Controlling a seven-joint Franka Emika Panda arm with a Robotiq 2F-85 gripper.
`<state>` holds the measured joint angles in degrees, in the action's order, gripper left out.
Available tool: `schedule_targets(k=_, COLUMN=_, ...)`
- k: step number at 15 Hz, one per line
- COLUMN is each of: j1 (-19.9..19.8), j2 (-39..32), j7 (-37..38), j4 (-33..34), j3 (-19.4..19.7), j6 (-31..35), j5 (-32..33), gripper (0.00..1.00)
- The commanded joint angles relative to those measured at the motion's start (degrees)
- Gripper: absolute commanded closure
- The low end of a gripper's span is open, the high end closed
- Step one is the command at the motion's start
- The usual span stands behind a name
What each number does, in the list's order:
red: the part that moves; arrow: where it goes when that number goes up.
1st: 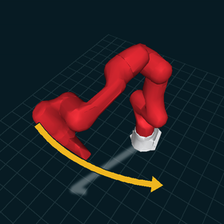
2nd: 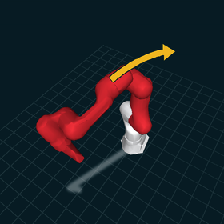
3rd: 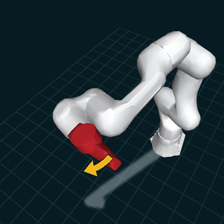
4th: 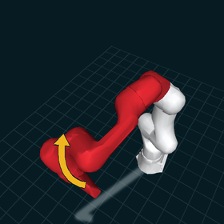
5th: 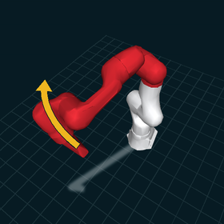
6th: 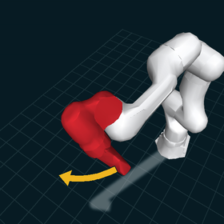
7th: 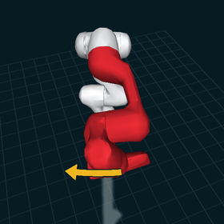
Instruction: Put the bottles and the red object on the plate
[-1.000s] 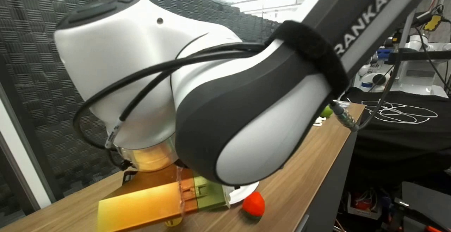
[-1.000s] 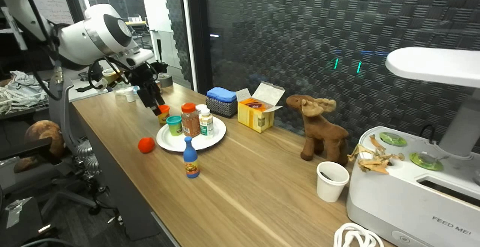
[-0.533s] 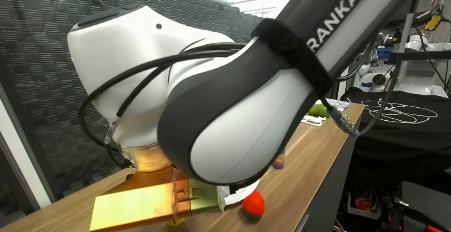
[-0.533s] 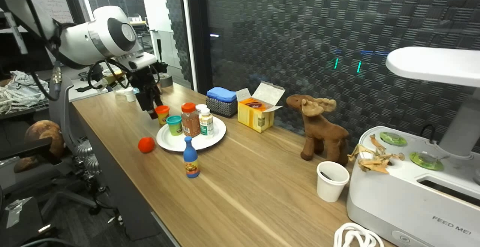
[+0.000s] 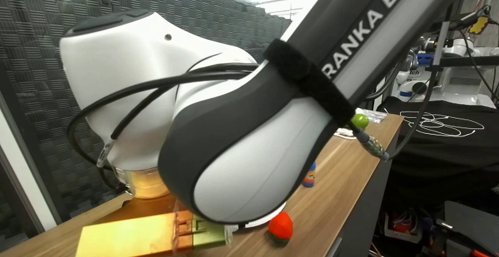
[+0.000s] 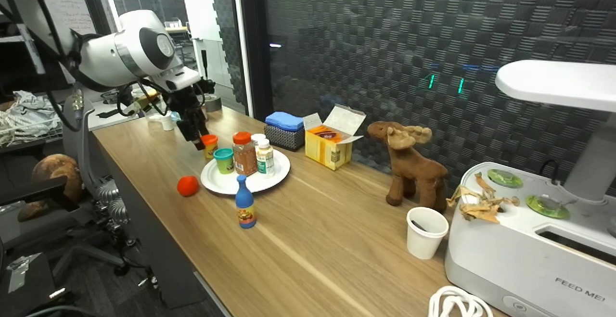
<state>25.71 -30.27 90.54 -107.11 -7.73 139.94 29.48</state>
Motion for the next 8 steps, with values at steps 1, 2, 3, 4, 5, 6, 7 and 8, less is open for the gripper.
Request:
schedule_targets(k=1, j1=2.65, j2=-0.95, j7=-0.15, j4=1.67, j3=2.45, j6=1.13, j5=-0.05, gripper=0.51)
schedule_targets(k=2, j1=2.82, j2=-0.86, j7=-0.48, j4=1.46, j3=2.61, j6=1.28, j5=-0.10, gripper=0.58)
schedule_targets(k=3, j1=3.59, j2=-0.74, j7=0.16, j4=1.21, j3=3.48, j6=1.16, j5=1.02, gripper=0.67)
schedule_targets(k=4, j1=3.73, j2=-0.47, j7=-0.16, j4=0.82, j3=3.63, j6=1.12, j5=1.13, gripper=0.74)
schedule_targets(k=5, j1=4.12, j2=-0.13, j7=0.07, j4=0.48, j3=4.07, j6=1.13, j5=1.58, gripper=0.82)
schedule_targets(k=6, j1=4.45, j2=0.29, j7=0.24, j4=0.12, j3=4.40, j6=1.09, j5=2.06, gripper=0.85)
schedule_targets(k=7, j1=4.74, j2=1.11, j7=0.35, j4=-0.51, j3=4.63, j6=1.17, j5=2.58, gripper=0.87)
schedule_targets(k=8, j1=5.02, j2=1.89, j7=0.52, j4=-1.04, j3=4.79, j6=1.20, j5=3.15, gripper=0.89)
